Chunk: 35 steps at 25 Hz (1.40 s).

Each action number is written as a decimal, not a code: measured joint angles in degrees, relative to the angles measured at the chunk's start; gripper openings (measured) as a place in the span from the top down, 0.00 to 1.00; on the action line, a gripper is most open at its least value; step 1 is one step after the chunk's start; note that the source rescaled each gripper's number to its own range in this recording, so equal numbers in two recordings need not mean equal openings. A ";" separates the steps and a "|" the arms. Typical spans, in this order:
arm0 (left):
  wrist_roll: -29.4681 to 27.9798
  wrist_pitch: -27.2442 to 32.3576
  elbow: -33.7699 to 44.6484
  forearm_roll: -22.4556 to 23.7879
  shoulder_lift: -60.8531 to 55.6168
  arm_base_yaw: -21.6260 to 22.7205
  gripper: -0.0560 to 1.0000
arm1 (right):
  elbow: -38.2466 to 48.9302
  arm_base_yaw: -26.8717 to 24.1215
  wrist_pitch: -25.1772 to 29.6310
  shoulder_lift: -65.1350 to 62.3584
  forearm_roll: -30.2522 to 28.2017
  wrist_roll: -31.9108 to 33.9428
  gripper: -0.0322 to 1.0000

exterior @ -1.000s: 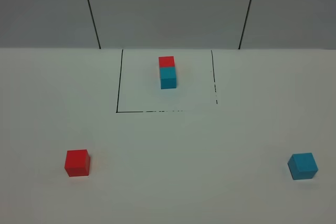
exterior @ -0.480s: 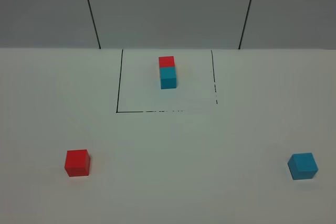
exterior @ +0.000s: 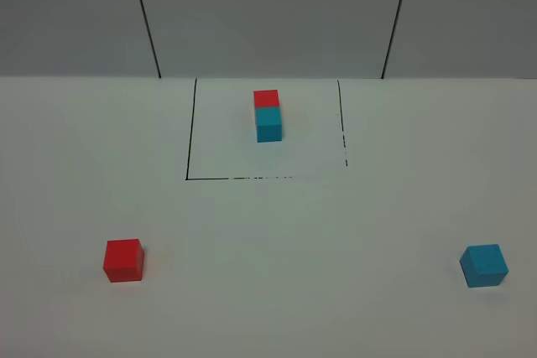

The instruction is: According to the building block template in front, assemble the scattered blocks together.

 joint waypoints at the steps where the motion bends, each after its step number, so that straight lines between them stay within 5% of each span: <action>1: 0.00 -1.37 0.00 0.00 1.94 0.00 0.34 | 0.00 0.00 0.00 0.00 0.00 0.00 0.30; 12: 0.00 -12.10 -1.61 0.00 19.56 0.00 0.34 | 0.00 0.00 0.00 0.00 0.00 -0.06 0.30; 25: 0.94 -13.78 -6.66 -0.07 31.89 0.00 0.34 | 0.00 0.00 0.00 0.00 0.00 0.01 0.30; 35: 4.50 -12.79 -11.22 -7.93 46.42 0.00 0.20 | 0.00 0.00 0.00 0.00 0.00 -0.04 0.30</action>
